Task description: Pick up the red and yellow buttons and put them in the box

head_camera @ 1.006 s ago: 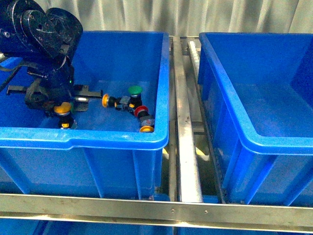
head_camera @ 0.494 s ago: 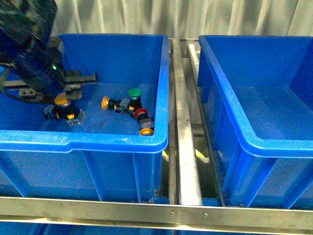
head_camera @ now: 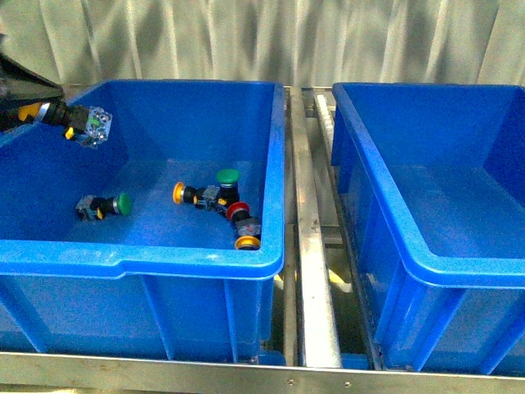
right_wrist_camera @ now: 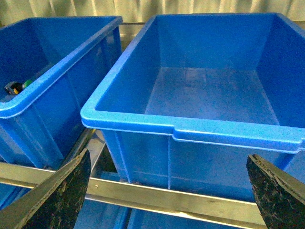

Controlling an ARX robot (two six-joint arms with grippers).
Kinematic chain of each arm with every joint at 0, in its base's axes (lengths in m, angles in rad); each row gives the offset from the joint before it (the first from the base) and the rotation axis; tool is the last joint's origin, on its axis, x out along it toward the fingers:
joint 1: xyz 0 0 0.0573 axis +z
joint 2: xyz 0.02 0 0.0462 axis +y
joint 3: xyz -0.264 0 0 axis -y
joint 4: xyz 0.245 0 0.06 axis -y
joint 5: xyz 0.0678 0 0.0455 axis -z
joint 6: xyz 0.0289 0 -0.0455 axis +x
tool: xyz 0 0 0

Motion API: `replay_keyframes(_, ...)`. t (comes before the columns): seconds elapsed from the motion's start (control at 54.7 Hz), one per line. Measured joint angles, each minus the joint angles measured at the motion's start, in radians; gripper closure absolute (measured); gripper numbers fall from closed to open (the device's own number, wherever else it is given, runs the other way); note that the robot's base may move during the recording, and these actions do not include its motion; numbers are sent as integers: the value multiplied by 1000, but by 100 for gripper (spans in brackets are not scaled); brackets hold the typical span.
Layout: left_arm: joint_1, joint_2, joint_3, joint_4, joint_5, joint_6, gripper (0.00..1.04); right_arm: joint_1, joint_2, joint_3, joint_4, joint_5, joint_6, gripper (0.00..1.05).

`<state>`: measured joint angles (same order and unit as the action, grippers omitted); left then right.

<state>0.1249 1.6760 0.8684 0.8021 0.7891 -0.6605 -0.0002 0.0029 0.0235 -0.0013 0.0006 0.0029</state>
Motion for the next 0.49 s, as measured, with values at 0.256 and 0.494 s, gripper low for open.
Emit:
replay_keyframes(0.256,-312,119,-57,522,50,-422,70,0,0,0,0,0,0,7)
replay_keyframes(0.494,-563,230,145,521,-2,-521,71,0,0,0,0,0,0,7)
